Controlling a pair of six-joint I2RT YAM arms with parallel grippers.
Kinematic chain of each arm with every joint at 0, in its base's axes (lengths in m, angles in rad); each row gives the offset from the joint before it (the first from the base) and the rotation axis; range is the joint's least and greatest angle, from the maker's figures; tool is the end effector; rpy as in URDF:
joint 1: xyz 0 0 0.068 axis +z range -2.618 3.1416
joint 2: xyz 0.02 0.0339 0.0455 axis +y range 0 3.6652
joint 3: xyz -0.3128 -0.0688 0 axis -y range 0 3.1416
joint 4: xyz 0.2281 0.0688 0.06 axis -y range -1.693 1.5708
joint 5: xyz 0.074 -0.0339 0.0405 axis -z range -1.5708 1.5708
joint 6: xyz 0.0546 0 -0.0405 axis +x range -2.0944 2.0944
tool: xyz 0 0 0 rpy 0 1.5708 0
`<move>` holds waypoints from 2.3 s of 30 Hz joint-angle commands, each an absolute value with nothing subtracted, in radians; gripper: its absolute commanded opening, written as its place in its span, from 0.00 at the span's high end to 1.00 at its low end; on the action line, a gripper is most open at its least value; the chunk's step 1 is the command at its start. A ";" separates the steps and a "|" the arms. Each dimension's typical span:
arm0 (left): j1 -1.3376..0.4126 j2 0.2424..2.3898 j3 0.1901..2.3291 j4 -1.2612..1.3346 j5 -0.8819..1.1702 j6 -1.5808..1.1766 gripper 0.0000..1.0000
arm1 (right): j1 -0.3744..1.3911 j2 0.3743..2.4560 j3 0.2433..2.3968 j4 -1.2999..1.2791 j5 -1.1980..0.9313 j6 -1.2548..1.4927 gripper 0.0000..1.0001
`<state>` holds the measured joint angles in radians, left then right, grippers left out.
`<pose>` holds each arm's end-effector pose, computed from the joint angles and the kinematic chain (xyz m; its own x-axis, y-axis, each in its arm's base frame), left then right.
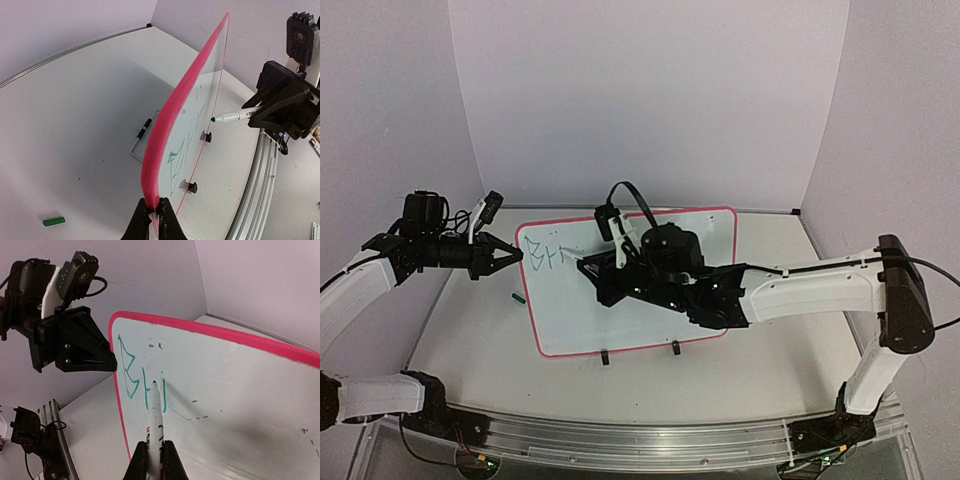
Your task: Write a sentence on the whiteboard
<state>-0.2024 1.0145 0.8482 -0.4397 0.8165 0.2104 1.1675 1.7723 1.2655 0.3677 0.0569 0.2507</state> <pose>0.1696 -0.0754 0.3371 -0.3944 0.2269 -0.8905 0.8250 0.5143 -0.2343 0.1749 0.4020 0.3439 -0.2750 -0.0135 -0.9613 -0.8547 0.4614 0.2380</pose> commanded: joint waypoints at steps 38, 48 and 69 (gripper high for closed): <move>-0.205 1.015 0.842 -0.467 0.782 0.238 1.00 | 1.126 1.774 1.274 0.341 0.034 0.276 1.00; -0.206 1.020 0.841 -0.467 0.784 0.238 1.00 | 1.126 1.737 1.223 0.325 0.048 0.294 1.00; -0.206 1.017 0.842 -0.468 0.784 0.238 1.00 | 1.126 1.704 1.249 0.342 0.092 0.247 1.00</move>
